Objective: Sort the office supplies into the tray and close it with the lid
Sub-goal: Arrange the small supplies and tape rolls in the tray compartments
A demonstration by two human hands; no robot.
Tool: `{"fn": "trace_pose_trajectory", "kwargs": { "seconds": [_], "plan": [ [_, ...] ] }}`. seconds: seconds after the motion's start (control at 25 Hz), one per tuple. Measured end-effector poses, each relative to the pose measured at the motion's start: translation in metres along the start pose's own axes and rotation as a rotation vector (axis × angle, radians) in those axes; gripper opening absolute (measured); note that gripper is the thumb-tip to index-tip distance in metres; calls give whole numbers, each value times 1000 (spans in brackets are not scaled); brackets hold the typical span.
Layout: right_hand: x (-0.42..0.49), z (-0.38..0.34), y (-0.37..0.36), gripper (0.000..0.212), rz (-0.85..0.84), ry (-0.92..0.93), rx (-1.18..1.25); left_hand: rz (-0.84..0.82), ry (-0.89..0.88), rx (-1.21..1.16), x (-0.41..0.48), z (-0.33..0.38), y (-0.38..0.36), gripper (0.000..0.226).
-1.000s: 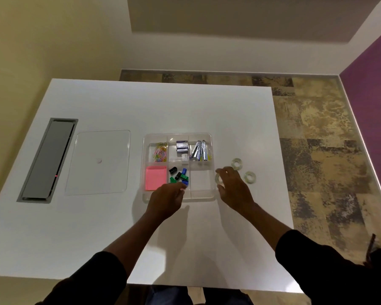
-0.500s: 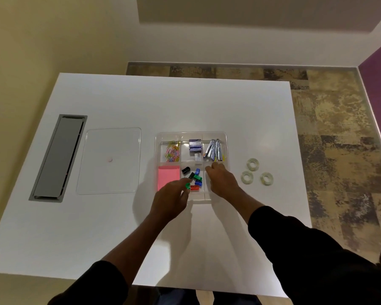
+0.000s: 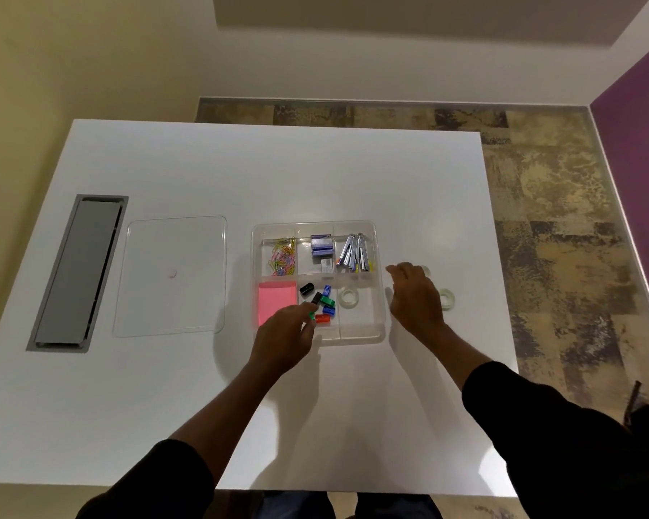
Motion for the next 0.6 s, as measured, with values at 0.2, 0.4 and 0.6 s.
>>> {"fn": "trace_pose_trajectory", "kwargs": {
  "seconds": [0.2, 0.4, 0.6],
  "plan": [
    [-20, 26, -24, 25, -214, -14, -257, 1, -13, 8, 1, 8, -4, 39],
    [-29, 25, -36, 29, -241, -28, -109, 0, -16, 4, 0, 10, -5, 39],
    [-18, -1, -9, 50, -71, -58, 230, 2, -22, 7, 0, 14, -5, 38]
  ]
}}
Point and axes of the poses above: each hand's wrist, its own x-axis towards the middle knuckle, its own y-axis out of the back of the hand, z = x × y, the point moved 2 cm from there along x, towards the middle knuckle, and after that the axes turned 8 degrees about -z, right-handed, at the moved point
